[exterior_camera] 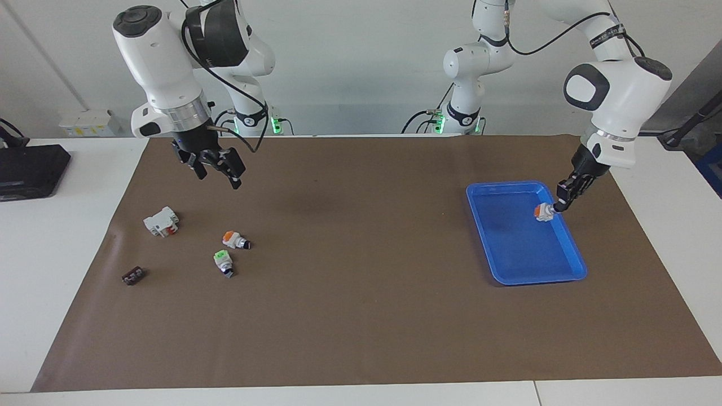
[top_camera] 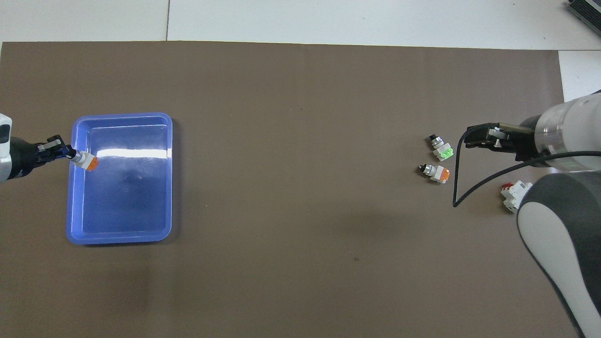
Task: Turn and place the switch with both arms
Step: 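Lower the switch into the blue tray while the right gripper retracts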
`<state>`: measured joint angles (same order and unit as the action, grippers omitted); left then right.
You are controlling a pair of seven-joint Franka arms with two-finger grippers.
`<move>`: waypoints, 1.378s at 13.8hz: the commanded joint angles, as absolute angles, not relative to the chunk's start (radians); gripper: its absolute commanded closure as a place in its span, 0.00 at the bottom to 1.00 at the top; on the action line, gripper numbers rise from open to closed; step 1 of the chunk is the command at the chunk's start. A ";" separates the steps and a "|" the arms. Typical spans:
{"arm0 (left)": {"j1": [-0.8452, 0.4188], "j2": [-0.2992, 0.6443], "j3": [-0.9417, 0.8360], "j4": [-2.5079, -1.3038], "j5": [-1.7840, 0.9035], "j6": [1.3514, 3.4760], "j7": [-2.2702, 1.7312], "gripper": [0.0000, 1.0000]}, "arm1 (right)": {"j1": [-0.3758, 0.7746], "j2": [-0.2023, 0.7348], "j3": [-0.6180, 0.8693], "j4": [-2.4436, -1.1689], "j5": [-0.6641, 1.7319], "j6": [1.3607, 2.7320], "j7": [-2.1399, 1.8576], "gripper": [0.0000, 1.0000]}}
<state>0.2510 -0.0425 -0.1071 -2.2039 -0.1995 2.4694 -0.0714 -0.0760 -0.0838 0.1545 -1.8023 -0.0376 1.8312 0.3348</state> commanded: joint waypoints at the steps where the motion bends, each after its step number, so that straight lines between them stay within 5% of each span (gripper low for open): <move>1: 0.279 -0.061 -0.118 -2.337 -0.181 2.655 0.024 1.00 | 0.096 -0.106 -0.117 -1.737 -0.055 1.732 0.200 0.00; 6: 0.301 -0.063 -0.118 -2.402 -0.181 2.741 0.172 1.00 | 0.135 -0.005 -0.216 -1.505 -0.055 1.557 0.098 0.00; 15: 0.301 -0.077 -0.118 -2.441 -0.181 2.724 0.250 0.97 | 0.083 -0.044 -0.144 -1.624 -0.035 1.580 0.106 0.00; 17: 0.301 -0.075 -0.117 -2.419 -0.181 2.676 0.258 0.55 | 0.083 -0.043 -0.135 -1.614 -0.035 1.578 0.087 0.00; 19: 0.299 -0.063 -0.118 -2.352 -0.181 2.575 0.256 0.41 | 0.074 -0.012 -0.132 -1.553 -0.025 1.568 0.092 0.00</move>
<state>0.2850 -0.0508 -0.1099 -2.4000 -0.1990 2.6720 0.2458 0.0993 -0.0217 -0.1485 -1.5870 -0.0406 1.5818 0.1154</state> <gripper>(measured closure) 0.687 0.000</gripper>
